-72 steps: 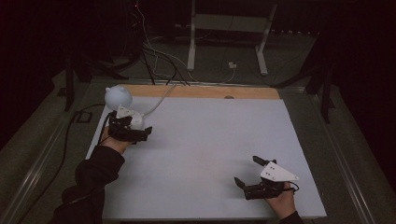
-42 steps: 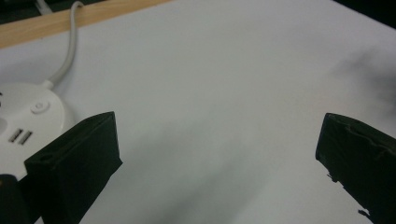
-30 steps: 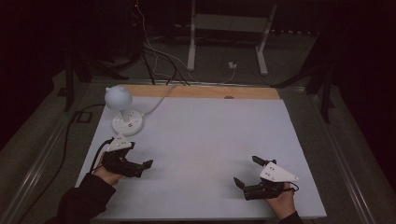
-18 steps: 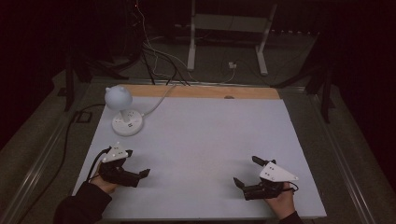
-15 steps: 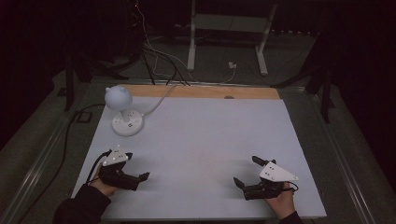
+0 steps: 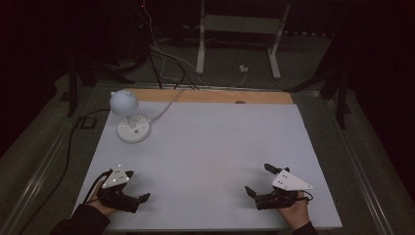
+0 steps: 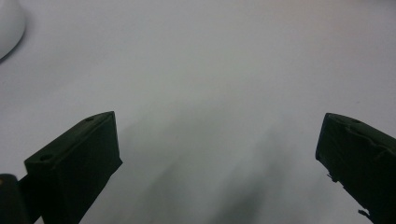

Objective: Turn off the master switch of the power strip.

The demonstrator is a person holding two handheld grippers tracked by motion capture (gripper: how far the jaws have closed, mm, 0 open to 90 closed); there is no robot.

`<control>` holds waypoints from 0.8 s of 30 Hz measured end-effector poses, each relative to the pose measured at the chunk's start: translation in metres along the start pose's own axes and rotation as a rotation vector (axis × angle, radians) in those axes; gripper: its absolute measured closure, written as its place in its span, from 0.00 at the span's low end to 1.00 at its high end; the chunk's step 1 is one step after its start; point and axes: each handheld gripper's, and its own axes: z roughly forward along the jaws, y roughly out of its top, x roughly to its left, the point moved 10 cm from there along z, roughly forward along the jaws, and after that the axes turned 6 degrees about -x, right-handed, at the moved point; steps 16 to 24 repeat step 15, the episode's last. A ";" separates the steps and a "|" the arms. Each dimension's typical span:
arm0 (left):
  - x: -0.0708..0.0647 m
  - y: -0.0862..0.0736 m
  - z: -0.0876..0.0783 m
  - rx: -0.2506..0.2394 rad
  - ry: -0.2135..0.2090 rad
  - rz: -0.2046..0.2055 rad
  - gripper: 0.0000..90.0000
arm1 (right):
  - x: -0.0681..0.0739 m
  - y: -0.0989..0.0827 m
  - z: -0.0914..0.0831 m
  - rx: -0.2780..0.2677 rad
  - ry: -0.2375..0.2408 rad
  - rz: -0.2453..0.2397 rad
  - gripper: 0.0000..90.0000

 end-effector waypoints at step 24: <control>0.004 -0.004 0.002 -0.009 0.003 0.010 0.00 | 0.001 -0.001 0.000 0.005 0.005 -0.003 0.00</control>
